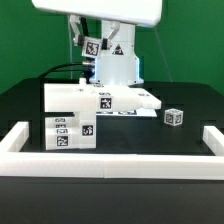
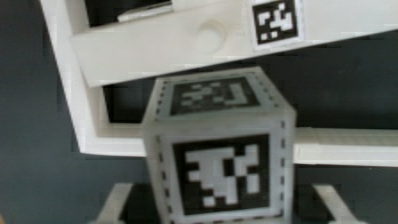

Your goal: Assemble chair

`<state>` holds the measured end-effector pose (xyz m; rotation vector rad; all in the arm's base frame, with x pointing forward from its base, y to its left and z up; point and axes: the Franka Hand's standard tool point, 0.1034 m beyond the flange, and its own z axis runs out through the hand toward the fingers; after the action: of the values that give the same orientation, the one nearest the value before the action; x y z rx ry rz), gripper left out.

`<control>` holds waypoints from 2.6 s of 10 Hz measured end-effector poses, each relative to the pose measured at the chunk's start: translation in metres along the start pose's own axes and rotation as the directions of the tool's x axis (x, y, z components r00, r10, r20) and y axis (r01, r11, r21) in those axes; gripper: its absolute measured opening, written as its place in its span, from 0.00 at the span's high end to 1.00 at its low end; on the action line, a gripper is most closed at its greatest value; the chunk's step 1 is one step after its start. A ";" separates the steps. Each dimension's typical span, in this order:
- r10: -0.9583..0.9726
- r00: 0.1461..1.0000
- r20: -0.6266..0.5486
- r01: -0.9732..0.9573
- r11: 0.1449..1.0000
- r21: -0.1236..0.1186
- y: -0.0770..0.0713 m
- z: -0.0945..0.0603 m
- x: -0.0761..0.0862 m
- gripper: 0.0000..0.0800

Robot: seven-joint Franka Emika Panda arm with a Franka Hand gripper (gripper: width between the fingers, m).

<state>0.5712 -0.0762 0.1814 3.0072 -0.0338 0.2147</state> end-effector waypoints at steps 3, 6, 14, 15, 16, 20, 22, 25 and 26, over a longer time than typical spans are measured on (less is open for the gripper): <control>0.001 1.000 0.005 -0.001 1.000 0.004 -0.004 0.002 -0.002 0.64; -0.003 1.000 0.025 0.003 1.000 0.011 0.014 0.009 -0.005 0.64; 0.046 0.999 0.017 -0.046 0.998 0.032 0.011 0.014 -0.007 0.64; 0.048 0.999 -0.002 -0.048 0.999 0.022 0.013 0.015 -0.006 0.64; 0.052 0.999 0.006 -0.052 0.998 0.024 0.013 0.016 -0.008 0.64; 0.108 0.994 0.015 -0.109 0.994 0.012 0.005 0.021 -0.010 0.64; 0.108 0.994 0.015 -0.109 0.994 0.011 0.007 0.021 -0.010 0.64; 0.147 0.989 0.021 -0.148 0.988 0.045 0.001 0.025 -0.015 0.64; 0.159 0.987 0.022 -0.160 0.984 0.075 -0.004 0.027 -0.016 0.64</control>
Offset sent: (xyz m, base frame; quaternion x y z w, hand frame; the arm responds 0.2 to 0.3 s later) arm 0.0000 0.0000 0.0000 0.0000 0.0000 0.0000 1.0000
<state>0.5594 -0.0753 0.1518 3.0834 -0.2745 0.2121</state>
